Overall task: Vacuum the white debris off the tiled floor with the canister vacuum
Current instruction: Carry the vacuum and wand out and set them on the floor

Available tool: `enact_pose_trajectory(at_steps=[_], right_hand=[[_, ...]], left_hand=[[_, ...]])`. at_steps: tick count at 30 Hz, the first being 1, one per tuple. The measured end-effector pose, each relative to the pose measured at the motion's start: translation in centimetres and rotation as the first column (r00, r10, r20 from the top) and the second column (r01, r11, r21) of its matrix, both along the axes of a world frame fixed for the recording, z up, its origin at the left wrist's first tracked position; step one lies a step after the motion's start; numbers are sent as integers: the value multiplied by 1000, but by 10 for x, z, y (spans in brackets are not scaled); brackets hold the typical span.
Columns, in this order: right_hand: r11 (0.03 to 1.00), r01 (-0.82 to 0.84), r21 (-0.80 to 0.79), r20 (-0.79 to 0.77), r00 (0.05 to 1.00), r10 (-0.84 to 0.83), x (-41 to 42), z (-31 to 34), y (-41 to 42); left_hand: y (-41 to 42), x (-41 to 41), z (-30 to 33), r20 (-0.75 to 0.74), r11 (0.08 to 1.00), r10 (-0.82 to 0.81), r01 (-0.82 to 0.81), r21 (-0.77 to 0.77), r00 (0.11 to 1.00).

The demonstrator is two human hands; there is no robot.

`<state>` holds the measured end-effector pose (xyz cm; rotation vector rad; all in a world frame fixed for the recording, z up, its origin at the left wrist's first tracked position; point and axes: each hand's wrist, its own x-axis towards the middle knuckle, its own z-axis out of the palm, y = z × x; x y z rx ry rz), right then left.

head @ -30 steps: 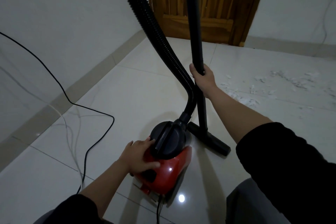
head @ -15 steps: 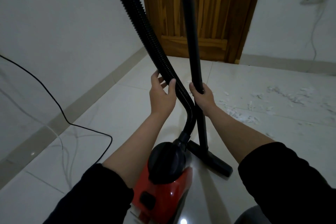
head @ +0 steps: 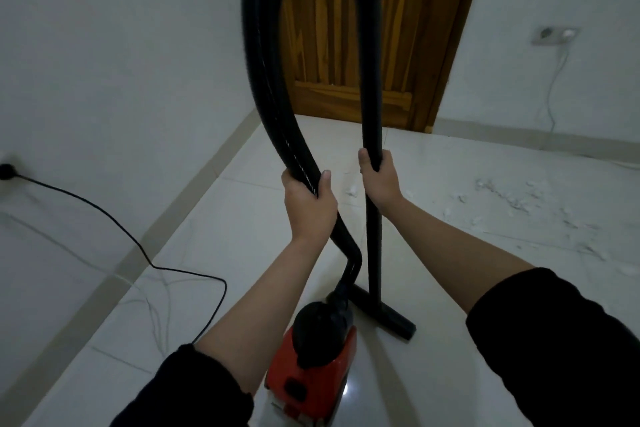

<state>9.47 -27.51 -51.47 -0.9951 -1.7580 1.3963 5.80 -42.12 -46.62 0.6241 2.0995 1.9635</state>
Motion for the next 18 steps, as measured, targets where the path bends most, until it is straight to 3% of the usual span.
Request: enact_pose_trajectory(at_steps=[6,9,13,18], right_hand=[[996,-10,-91,109,994,20,25,113,-4],[987,-19,-157,109,993,36,33,157,-11],[974,-65,-219,152,983,100,52,189,-32],[847,-112,-519,86,979,183,79,190,-59]], left_hand=[[-24,7,124,-105,1000,16,-15,8,994],[-25,10,188,-240,996,-84,79,-30,967],[-23,17,246,-308,957,-270,220,-188,912],[-25,25,290,-398,908,-382,260,-329,834]])
